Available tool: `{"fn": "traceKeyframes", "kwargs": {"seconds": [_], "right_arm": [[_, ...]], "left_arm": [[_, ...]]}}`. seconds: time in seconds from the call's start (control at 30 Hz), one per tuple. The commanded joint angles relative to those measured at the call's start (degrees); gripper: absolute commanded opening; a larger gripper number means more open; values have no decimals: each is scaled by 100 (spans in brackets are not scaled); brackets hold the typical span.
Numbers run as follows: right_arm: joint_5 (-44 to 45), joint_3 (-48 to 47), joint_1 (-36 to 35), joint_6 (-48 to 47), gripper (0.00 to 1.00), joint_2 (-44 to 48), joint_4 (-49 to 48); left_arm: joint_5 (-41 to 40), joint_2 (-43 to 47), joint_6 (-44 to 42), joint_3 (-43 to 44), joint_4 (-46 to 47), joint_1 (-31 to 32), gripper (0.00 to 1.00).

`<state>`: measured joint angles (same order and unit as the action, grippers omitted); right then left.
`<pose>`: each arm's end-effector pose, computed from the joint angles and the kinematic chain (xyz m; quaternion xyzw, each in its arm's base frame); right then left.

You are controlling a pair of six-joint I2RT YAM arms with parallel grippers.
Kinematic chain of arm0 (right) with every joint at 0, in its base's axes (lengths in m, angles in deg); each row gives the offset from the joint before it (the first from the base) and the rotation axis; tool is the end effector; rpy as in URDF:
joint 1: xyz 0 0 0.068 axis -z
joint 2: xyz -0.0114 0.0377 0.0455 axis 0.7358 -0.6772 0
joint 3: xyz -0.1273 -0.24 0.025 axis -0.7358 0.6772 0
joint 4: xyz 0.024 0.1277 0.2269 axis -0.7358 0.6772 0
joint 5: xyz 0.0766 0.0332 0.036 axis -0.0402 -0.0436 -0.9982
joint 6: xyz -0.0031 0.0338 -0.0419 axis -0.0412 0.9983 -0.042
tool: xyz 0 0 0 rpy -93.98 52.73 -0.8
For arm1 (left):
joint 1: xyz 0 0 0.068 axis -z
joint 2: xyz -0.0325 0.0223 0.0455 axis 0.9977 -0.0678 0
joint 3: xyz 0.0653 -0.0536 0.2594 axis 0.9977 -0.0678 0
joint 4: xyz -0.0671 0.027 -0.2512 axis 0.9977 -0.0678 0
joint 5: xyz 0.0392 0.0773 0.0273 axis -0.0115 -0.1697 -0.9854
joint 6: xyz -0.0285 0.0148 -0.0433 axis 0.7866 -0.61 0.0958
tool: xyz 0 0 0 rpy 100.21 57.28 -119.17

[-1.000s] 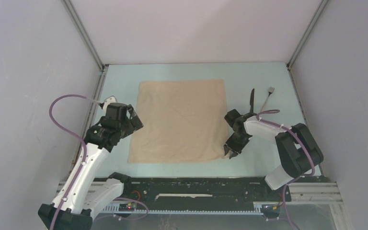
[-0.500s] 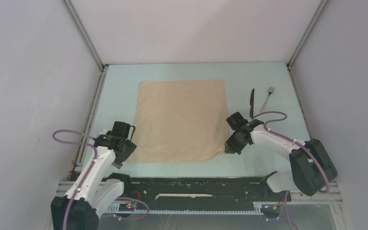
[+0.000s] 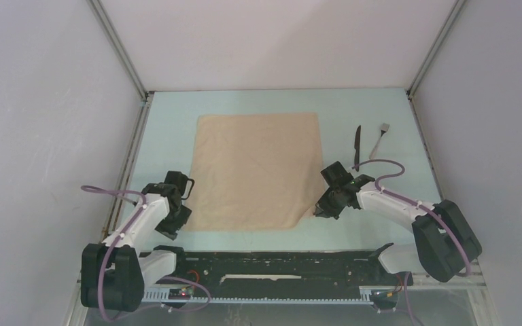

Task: Fold the napkin into a case and place the utensils inside
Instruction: Pick up the flattened napkin from the center of the board.

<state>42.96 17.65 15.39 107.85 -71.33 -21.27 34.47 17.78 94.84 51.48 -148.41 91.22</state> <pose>0.1892 0.1196 0.1606 0.3042 0.9382 0.1368 0.0922 0.1395 0.0006 0.1704 -0.5334 0.8255 0.1399 0.1202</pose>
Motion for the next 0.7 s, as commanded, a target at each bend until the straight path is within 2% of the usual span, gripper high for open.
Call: {"fn": "traceKeyframes", "kwargs": {"seconds": [0.0,0.2,0.4,0.67], "right_arm": [[-58,84,24,-134,0,12,-192],[-41,157,20,-108,0,84,-221],[5,165,34,-43,0,113,-146],[187,176,20,50,0,307,43]], "left_arm": [[-56,3,154,54,484,-34,65],[170,-46,58,-140,833,-27,66],[193,-188,135,-248,893,-9,62],[273,-320,106,-632,1536,-9,55]]}}
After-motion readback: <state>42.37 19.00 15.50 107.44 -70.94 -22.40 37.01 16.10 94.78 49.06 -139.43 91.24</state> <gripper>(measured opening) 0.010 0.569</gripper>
